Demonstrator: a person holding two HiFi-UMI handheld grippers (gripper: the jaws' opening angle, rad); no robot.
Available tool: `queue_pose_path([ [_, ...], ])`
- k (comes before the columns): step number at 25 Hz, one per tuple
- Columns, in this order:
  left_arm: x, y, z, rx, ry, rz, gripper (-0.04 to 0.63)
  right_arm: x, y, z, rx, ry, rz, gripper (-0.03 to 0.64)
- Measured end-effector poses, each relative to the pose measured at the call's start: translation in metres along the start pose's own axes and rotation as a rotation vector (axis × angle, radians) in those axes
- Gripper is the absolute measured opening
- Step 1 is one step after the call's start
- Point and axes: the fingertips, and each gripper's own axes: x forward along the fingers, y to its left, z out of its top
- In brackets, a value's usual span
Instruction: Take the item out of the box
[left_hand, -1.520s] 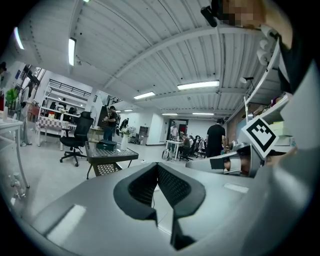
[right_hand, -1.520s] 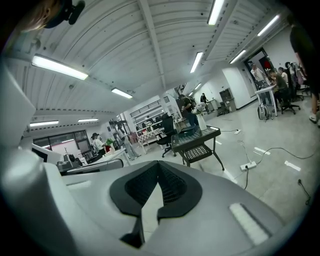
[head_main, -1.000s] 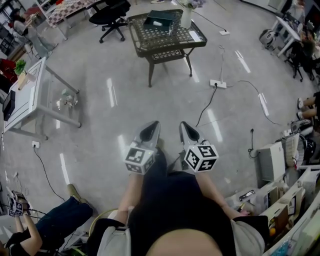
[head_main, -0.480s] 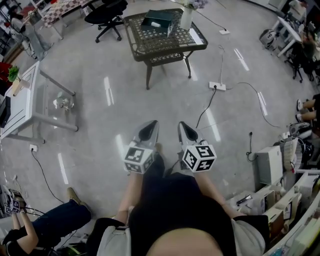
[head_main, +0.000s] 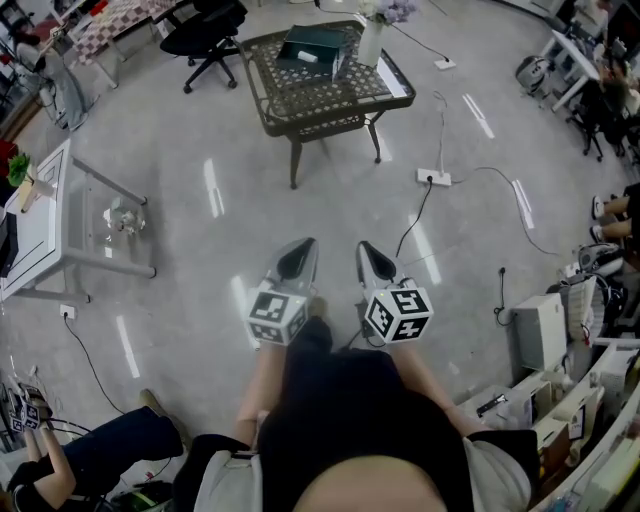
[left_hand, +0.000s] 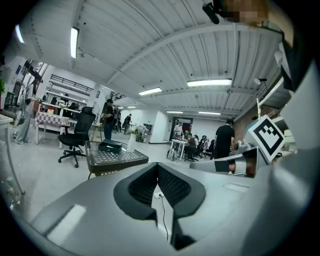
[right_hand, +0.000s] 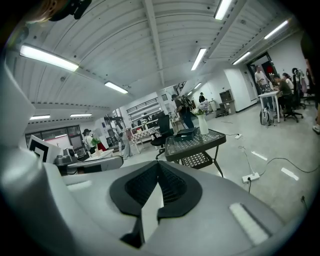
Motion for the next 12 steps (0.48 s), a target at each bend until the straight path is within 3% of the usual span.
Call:
queue_pose_path([
  [12, 0.02, 0.041, 0.016, 0.013, -0.011, -0.045, 0.006, 0.042, 0.009, 0.016, 0.006, -0.021, -0.035, 0.001],
])
